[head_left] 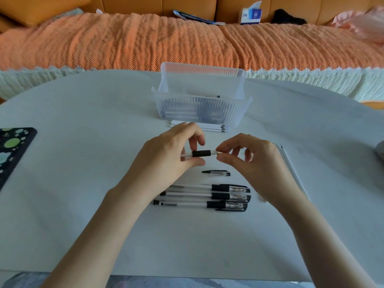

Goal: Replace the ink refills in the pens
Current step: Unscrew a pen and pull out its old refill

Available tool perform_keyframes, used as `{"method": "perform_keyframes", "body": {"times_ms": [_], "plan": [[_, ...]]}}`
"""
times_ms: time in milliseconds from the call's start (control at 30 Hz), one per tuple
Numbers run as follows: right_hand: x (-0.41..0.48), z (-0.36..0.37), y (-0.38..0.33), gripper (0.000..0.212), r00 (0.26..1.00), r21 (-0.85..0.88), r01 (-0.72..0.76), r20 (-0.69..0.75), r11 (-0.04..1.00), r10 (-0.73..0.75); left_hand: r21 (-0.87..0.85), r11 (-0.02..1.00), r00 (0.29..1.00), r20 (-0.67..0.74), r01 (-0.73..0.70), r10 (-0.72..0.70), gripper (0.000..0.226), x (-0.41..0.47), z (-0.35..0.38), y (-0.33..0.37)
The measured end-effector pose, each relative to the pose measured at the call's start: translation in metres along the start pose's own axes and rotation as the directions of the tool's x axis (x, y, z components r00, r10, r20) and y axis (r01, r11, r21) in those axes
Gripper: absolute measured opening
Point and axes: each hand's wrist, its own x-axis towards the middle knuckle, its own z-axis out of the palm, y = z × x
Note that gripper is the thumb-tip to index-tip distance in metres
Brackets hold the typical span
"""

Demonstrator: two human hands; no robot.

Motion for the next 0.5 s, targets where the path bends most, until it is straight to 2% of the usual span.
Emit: {"method": "perform_keyframes", "body": {"times_ms": [267, 367, 433, 500], "plan": [[0.0, -0.004, -0.001, 0.006, 0.999, 0.024, -0.023, -0.03, 0.999, 0.023, -0.016, 1.0, 1.0, -0.008, 0.014, -0.015, 0.013, 0.0, -0.001, -0.004], [0.001, -0.005, 0.003, 0.006, 0.998, 0.022, -0.038, -0.055, 0.999, 0.039, -0.022, 0.999, 0.999, -0.035, 0.029, -0.029, 0.014, 0.001, -0.002, -0.008], [0.001, -0.006, 0.006, 0.003, 0.997, -0.007, -0.06, -0.047, 0.998, 0.06, -0.035, 0.998, 0.996, -0.071, 0.045, -0.047, 0.014, 0.001, -0.003, -0.009], [0.0, -0.002, 0.009, 0.001, 0.999, -0.107, -0.045, -0.014, 0.993, 0.043, -0.051, 0.996, 0.993, -0.091, 0.069, -0.073, 0.014, 0.001, -0.005, -0.009]]}}
